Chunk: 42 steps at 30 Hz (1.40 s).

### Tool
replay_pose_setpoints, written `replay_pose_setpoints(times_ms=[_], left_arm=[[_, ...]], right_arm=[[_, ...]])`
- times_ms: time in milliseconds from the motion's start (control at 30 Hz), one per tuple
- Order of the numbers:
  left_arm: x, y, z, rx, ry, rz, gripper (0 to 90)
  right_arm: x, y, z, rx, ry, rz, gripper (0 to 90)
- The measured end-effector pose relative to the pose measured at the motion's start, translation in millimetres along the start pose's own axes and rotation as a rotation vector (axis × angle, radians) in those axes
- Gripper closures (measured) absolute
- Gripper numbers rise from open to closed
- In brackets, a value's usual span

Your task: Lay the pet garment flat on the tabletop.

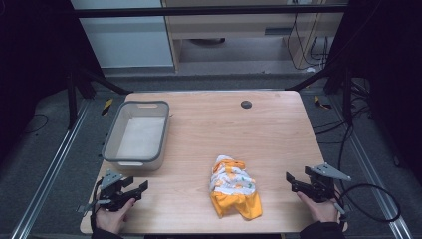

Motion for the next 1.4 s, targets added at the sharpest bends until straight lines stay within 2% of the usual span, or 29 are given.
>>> replay_pose_setpoints(times_ms=[67, 167, 233, 333, 533, 733, 1133, 1400], left_arm=[[0.7, 7.3, -0.2, -0.006, -0.005, 0.030, 37.0], [1.0, 16.0, -0.3, -0.028, 0.003, 0.043, 37.4], [1.5, 21.4, -0.7, -0.056, 0.015, 0.050, 36.7], [2.5, 27.4, -0.7, -0.074, 0.018, 0.068, 35.7], [5.4, 33.9, 2.7, -0.112, 0.021, 0.060, 35.7], [10.2, 44.6, 3.8, -0.146, 0.032, 0.079, 35.8], [31.6, 61.1, 7.5, -0.164, 0.061, 0.154, 34.5], [47.1, 72.6, 19.7, -0.171, 0.085, 0.177, 34.4]], right_arm=[[2.0, -2.5, -0.5, 0.005, 0.010, -0.006, 24.2], [3.3, -6.6, -2.2, 0.037, 0.014, 0.001, 25.8], [3.8, -8.6, -3.4, 0.051, 0.019, -0.008, 26.5], [6.0, -11.6, -4.8, 0.065, 0.024, -0.015, 28.6], [8.5, -18.3, -3.9, 0.116, 0.010, -0.039, 34.5], [14.1, -23.7, -5.2, 0.157, 0.014, -0.060, 39.6], [31.4, -29.9, -5.2, 0.207, 0.033, -0.090, 42.8], [45.7, -37.8, -2.8, 0.245, 0.050, -0.123, 45.9]])
Point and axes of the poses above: each handheld gripper's, and its own axes: z roughly forward along the jaws, x roughly out of its top, y roughly to its right, the point moved 3 cm from there along z, roughly forward along the jaws, and after that the axes turned 6 degrees about y, right-handed, at the moved point
